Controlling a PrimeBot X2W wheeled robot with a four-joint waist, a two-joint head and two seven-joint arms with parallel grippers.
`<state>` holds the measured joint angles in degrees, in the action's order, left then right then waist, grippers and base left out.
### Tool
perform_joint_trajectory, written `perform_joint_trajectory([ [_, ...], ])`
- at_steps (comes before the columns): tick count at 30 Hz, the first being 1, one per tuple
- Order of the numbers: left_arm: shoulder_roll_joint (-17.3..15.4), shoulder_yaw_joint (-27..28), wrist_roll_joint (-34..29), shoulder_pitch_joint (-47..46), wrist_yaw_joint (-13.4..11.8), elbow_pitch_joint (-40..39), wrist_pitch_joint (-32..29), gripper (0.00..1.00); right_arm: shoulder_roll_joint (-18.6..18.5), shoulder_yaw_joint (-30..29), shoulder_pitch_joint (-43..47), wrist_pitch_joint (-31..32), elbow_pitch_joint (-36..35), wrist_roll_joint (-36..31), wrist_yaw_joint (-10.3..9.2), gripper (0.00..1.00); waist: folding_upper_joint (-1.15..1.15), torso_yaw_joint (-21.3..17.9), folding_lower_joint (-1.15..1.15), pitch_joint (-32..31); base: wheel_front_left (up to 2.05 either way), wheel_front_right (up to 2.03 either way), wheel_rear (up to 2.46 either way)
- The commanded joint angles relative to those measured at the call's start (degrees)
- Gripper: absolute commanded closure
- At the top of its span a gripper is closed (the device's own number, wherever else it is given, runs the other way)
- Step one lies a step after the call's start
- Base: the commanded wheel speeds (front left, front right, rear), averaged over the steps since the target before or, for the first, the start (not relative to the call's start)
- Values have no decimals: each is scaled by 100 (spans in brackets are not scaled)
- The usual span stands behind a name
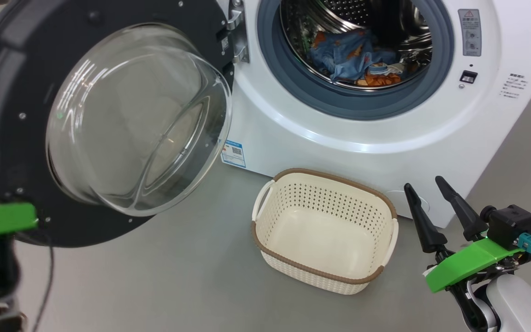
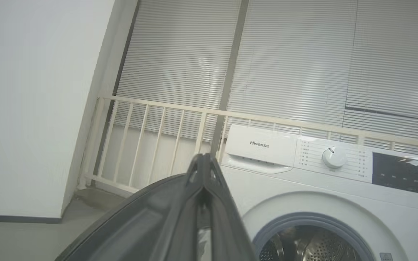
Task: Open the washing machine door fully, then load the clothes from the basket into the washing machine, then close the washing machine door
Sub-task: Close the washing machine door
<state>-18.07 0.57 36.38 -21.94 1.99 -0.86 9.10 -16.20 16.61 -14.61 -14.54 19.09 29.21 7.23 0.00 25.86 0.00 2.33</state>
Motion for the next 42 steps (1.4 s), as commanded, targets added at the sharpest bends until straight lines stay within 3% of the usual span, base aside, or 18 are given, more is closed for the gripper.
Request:
perform_joint_trajectory([
  [1, -249, 337, 239, -383, 36, -267, -118, 100, -98, 113, 0, -46, -110, 92, 25, 0, 0, -74, 0, 3, 0, 0, 0],
  [7, -386, 1148, 1445, -971, 59, -110, -522, 100, -161, 168, -34, -46, -89, 104, 25, 0, 0, -307, 0, 28, 0, 0, 0],
  [17, -705, 2747, 3511, -1436, 78, 2072, -1177, 100, -277, 212, -100, -46, -87, 120, 25, 0, 0, -734, 0, 184, 0, 0, 0],
  [31, -1201, 3535, 4371, -1689, 416, 5093, -1526, 100, -553, 278, -278, -46, -132, 136, 25, 0, 0, -1010, 0, 482, 0, 0, 0],
  [42, -1323, 3477, 4505, -1788, 534, 5921, -1968, 100, -618, 296, -326, -31, -140, 133, 25, 0, 0, -1043, 0, 568, 0, 0, 0],
])
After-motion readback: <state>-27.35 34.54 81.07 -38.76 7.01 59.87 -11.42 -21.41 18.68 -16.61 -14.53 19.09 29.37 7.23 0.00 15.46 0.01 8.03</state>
